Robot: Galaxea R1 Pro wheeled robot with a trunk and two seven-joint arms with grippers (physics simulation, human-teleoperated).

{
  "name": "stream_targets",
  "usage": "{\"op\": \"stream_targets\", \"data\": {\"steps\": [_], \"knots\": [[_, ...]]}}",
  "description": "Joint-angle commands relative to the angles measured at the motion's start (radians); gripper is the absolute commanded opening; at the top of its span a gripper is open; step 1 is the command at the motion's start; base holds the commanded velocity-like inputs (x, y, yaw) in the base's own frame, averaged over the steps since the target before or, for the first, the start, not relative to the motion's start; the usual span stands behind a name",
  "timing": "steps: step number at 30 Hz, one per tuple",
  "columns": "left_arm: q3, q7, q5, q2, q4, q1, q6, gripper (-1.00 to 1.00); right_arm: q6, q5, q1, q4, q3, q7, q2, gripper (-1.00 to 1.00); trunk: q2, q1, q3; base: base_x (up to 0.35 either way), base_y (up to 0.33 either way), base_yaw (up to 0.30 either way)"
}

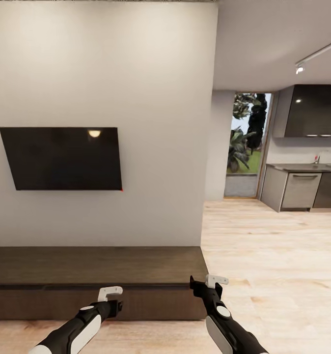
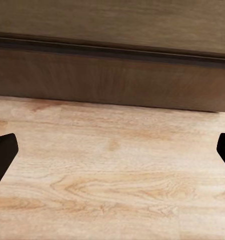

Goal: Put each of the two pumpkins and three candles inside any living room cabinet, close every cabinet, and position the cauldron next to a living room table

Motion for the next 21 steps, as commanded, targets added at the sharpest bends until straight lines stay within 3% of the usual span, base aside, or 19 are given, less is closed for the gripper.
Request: {"op": "stream_targets", "data": {"steps": [1, 21], "knots": [[-0.008, 0.010, 0.009, 0.002, -0.003, -0.001, 0.002, 1.00, -0.006, -0.011, -0.001, 0.000, 0.007, -0.007, -0.001, 1.00, 0.006, -0.004, 0.002, 0.000, 0.000, 0.000], [-0.008, 0.010, 0.009, 0.002, -0.003, -0.001, 0.002, 1.00, -0.006, -0.011, -0.002, 0.000, 0.007, -0.008, -0.001, 1.00, 0.146, -0.080, 0.064, 0.000, 0.000, 0.000]]}}
